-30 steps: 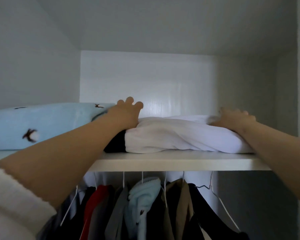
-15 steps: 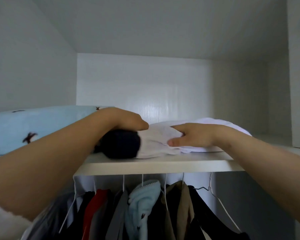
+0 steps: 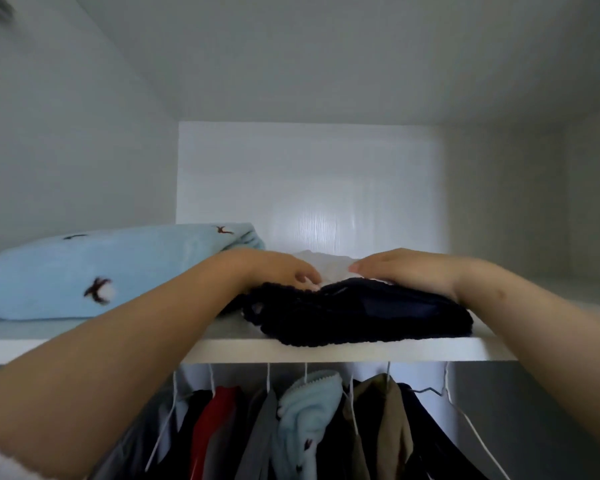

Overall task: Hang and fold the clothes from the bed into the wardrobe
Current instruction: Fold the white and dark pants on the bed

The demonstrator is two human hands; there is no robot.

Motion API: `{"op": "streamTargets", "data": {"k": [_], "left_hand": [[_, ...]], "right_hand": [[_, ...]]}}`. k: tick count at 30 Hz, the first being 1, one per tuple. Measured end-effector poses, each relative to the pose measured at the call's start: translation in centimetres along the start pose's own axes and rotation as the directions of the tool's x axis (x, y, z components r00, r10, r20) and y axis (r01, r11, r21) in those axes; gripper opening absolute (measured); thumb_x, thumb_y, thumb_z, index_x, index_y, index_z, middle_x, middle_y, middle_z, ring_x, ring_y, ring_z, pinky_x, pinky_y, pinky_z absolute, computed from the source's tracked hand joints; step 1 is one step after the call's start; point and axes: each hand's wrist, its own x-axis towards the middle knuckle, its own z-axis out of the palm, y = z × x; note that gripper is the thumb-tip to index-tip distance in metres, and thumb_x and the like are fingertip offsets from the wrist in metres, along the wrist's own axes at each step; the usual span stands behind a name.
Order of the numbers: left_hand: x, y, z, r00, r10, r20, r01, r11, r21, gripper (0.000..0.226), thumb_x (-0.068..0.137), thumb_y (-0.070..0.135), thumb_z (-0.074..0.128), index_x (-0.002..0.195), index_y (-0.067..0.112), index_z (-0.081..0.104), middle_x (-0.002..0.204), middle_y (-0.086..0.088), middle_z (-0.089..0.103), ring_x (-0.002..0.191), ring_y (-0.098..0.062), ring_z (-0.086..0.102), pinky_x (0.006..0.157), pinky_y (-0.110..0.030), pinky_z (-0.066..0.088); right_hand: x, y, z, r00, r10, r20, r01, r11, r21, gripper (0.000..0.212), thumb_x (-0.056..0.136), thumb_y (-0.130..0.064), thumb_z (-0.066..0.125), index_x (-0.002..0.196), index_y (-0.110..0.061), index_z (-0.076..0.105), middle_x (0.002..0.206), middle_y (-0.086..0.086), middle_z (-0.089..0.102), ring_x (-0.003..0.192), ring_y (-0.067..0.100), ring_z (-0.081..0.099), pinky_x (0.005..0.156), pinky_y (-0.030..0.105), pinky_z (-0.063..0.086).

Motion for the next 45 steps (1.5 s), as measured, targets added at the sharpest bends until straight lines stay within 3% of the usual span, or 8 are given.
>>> {"op": "streamTargets", "data": {"k": [5,11,14,17,27,36,41,45], "left_hand": [[-0.3,-1.4,-0.8,0.898,-0.116,-0.424,0.246,0.932,0.267,0.031,0.09,0.016,0.054,0.118,0.029,0.06,0.127,0.0,0.054,0.114,-0.018,0.051,0.089,-0.028,0.039],[-2.8,-3.5,-0.2,0.716,-0.131,-0.685,0.543,0.721,0.43,0.039,0.093,0.04,0.035,0.127,0.034,0.052,0.143,0.0,0.04,0.138,-0.027,0.023,0.109,-0.047,0.016],[-4.1,-4.6,0.0,0.785,-0.254,-0.565,0.466,0.844,0.268,0.037,0.093,0.037,0.031,0.116,0.034,0.06,0.126,0.002,0.053,0.118,-0.024,0.046,0.09,-0.037,0.027],[-4.2,-4.7,-0.2,0.805,-0.277,-0.525,0.366,0.928,0.072,0.033,0.095,0.036,0.03,0.102,0.038,0.062,0.126,0.009,0.055,0.119,-0.019,0.046,0.094,-0.037,0.023],[-5.5,-5.6,2.4,0.872,-0.099,-0.479,0.265,0.919,0.293,0.034,0.092,0.051,0.034,0.123,0.051,0.048,0.152,0.012,0.027,0.144,-0.014,0.003,0.113,-0.048,-0.001],[-7.4,-3.8,4.5,0.869,-0.068,-0.49,0.222,0.938,0.265,0.045,0.095,0.035,0.024,0.139,0.039,0.036,0.155,0.005,0.02,0.145,-0.017,0.002,0.113,-0.049,-0.004],[-10.0,-2.0,7.0,0.771,0.052,-0.634,0.044,0.99,0.134,0.038,0.094,0.036,0.032,0.125,0.031,0.052,0.134,0.002,0.051,0.128,-0.018,0.039,0.113,-0.047,0.009],[-13.0,2.6,11.4,0.647,0.073,-0.759,-0.3,0.939,-0.165,0.026,0.087,0.03,0.055,0.112,0.024,0.062,0.117,0.002,0.063,0.109,-0.02,0.054,0.111,-0.04,0.021]], "right_hand": [[2.9,-2.3,2.2,0.994,0.056,-0.091,-0.085,0.929,-0.36,0.042,0.097,-0.04,0.039,0.113,-0.009,0.064,0.12,0.009,0.06,0.109,0.024,0.057,0.098,0.033,0.042],[5.2,-3.7,4.2,0.985,0.068,-0.161,-0.142,0.85,-0.508,0.042,0.101,-0.032,0.032,0.069,-0.009,0.044,0.077,0.004,0.047,0.075,0.017,0.048,0.081,0.027,0.035],[5.2,-4.3,4.8,0.991,-0.031,-0.133,-0.033,0.89,-0.455,0.043,0.101,-0.038,0.028,0.106,-0.01,0.06,0.124,0.012,0.055,0.113,0.026,0.05,0.103,0.034,0.033],[4.6,-5.2,6.0,0.993,-0.121,0.003,0.113,0.924,-0.366,0.054,0.097,-0.055,0.022,0.139,-0.027,0.043,0.149,0.003,0.037,0.132,0.022,0.037,0.109,0.034,0.022],[2.9,-5.1,8.0,0.984,-0.169,-0.054,0.089,0.732,-0.675,0.047,0.097,-0.053,0.015,0.139,-0.044,0.032,0.149,-0.005,0.032,0.133,0.028,0.03,0.105,0.056,0.027],[-3.3,-5.5,11.0,0.924,-0.127,-0.36,-0.115,0.806,-0.581,0.042,0.097,-0.038,0.021,0.134,-0.031,0.041,0.137,-0.005,0.045,0.129,0.02,0.034,0.1,0.042,0.023],[-10.0,-5.4,14.5,0.857,-0.093,-0.507,-0.102,0.934,-0.344,0.045,0.1,-0.031,0.026,0.144,-0.03,0.031,0.153,-0.007,0.026,0.143,0.017,0.014,0.113,0.039,0.012],[-17.4,-4.4,16.1,0.793,0.104,-0.6,-0.132,0.991,-0.002,0.047,0.096,-0.025,0.033,0.142,-0.032,0.034,0.142,0.001,0.045,0.133,0.022,0.036,0.114,0.04,0.022]]}}
